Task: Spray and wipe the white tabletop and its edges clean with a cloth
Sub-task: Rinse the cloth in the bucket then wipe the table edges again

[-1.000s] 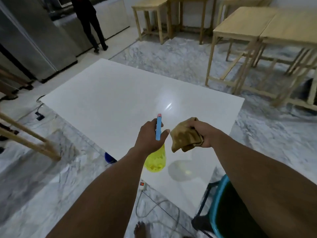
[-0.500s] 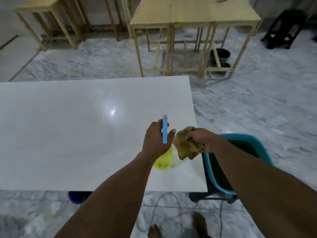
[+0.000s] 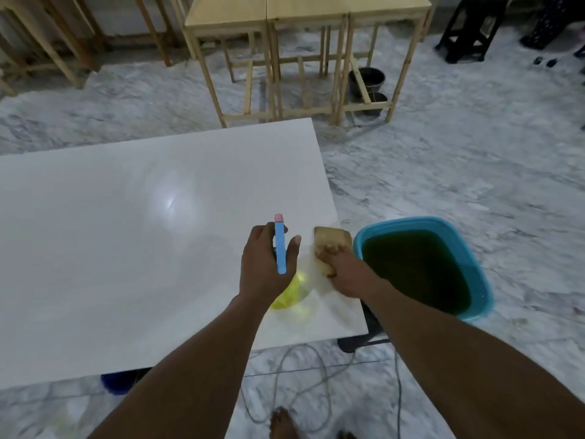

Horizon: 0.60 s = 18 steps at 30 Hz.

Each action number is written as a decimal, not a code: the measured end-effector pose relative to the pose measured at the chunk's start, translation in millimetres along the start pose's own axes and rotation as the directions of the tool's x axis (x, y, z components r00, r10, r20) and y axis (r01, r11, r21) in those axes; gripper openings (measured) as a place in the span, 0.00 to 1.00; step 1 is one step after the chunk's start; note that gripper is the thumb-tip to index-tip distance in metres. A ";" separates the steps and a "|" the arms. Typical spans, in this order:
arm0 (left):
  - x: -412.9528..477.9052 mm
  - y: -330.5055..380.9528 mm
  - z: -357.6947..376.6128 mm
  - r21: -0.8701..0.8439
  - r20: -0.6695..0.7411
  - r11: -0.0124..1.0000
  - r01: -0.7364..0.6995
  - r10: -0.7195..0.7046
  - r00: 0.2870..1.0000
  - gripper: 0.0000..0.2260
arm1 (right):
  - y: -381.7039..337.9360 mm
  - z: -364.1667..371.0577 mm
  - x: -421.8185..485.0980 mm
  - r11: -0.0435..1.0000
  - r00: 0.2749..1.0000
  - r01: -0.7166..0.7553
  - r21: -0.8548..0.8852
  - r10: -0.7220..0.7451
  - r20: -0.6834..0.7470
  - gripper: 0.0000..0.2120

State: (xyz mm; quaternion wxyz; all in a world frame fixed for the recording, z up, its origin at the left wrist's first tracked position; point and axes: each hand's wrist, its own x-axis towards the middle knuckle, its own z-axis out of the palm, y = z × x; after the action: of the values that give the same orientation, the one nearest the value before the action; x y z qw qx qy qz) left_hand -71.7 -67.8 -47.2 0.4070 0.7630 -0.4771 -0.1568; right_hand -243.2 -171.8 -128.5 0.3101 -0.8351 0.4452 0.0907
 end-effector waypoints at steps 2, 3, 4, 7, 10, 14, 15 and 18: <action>-6.5 -0.7 1.3 -0.005 -0.035 1.000 0.008 -0.008 0.999 0.12 | 9.6 26.8 -10.1 0.999 1.000 0.005 -0.035 -0.006 -0.026 0.34; -8.7 -0.2 1.1 -0.001 -0.042 1.000 0.012 -0.012 0.999 0.12 | 13.6 35.2 -14.7 0.999 0.999 0.016 -0.028 -0.018 -0.051 0.35; -11.4 0.7 0.8 0.008 -0.039 1.000 0.012 -0.011 0.999 0.11 | 15.0 39.7 -22.2 0.999 0.997 0.032 -0.024 -0.033 -0.068 0.36; -20.3 4.8 0.8 0.018 -0.032 0.999 0.035 -0.035 0.999 0.12 | 18.7 49.8 -43.1 0.998 0.994 0.065 -0.022 -0.066 -0.081 0.38; -35.1 12.2 2.7 0.019 -0.046 0.999 0.050 -0.049 0.998 0.12 | 24.9 68.1 -73.4 0.996 0.989 0.087 -0.022 -0.089 -0.114 0.39; -58.5 21.0 6.0 0.028 -0.044 0.998 0.049 -0.048 0.998 0.11 | 31.6 85.7 -109.3 0.994 0.985 0.108 -0.025 -0.111 -0.134 0.40; -64.6 23.0 7.0 0.029 -0.041 0.998 0.049 -0.048 0.998 0.11 | 32.8 88.0 -116.4 0.994 0.985 0.107 -0.037 -0.111 -0.136 0.40; -84.7 29.1 8.8 0.029 -0.040 0.998 0.049 -0.048 0.998 0.11 | 35.1 95.3 -140.7 0.990 0.983 0.104 -0.093 -0.116 -0.140 0.34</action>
State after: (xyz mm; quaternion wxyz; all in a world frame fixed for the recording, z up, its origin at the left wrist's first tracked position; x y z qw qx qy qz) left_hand -136.7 -5.7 -42.8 0.4011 0.7832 -0.4527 -0.1445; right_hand -342.1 -32.5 -159.0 0.2455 -0.8754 0.4152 0.0315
